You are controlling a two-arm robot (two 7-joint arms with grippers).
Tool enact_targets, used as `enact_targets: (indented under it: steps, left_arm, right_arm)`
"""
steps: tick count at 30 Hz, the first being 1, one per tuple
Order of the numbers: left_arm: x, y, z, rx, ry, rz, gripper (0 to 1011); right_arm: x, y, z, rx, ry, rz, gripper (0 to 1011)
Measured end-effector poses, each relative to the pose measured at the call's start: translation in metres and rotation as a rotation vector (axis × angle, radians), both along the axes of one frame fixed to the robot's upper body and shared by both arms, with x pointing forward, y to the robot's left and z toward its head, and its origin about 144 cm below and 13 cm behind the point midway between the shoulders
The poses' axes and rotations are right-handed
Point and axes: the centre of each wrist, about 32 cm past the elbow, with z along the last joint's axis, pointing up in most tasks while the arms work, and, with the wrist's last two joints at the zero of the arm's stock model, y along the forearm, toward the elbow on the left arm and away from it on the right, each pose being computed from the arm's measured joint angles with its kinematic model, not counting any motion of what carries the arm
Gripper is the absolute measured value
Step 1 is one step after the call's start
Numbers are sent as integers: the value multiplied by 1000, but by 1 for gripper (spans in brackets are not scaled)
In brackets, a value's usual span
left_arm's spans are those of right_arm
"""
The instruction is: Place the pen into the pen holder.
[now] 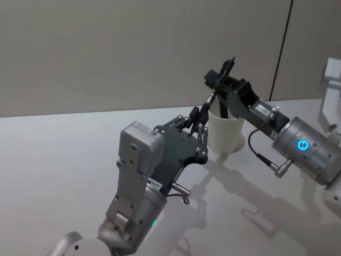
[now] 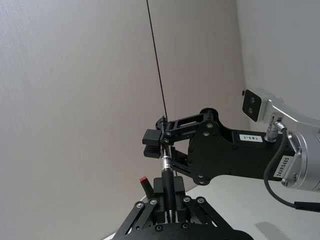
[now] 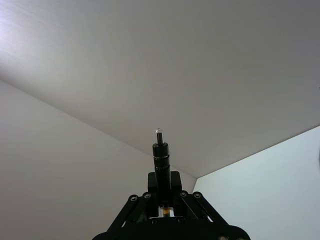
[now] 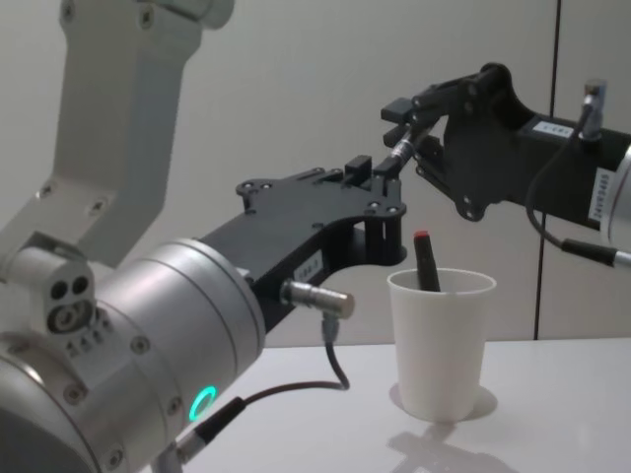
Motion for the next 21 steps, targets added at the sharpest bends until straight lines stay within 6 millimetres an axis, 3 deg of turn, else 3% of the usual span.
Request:
enact_targets:
  steps: [5,21]
  left_arm:
    - [0,0,0,0,0,0,178]
    - [0,0,0,0,0,0,705]
  right_arm:
    - [0,0,0,0,0,1,132]
    - [0,-1,0,-5,-8,-2,132]
